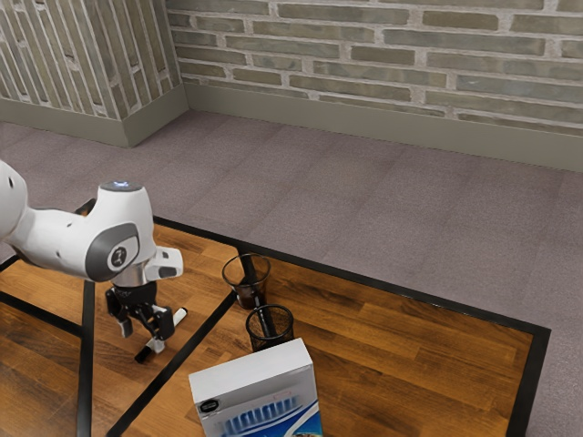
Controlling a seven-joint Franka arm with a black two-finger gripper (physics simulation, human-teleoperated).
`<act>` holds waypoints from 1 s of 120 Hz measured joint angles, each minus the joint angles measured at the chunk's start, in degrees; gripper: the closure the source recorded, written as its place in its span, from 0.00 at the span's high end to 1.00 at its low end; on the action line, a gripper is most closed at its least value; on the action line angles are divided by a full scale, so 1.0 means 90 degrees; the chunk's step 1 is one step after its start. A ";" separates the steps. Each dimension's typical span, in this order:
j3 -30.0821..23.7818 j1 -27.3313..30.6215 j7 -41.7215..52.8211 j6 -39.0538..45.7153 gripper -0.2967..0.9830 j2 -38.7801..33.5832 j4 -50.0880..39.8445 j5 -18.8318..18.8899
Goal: Put the marker into the pen holder.
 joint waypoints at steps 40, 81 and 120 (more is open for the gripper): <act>0.0004 0.0006 0.0619 0.0318 0.48 0.0182 -0.0043 -0.0057; -0.0003 0.0006 0.0949 0.0386 0.25 0.0185 -0.0047 -0.0090; 0.0001 0.0012 0.1090 0.0403 0.27 0.0247 -0.0038 -0.0122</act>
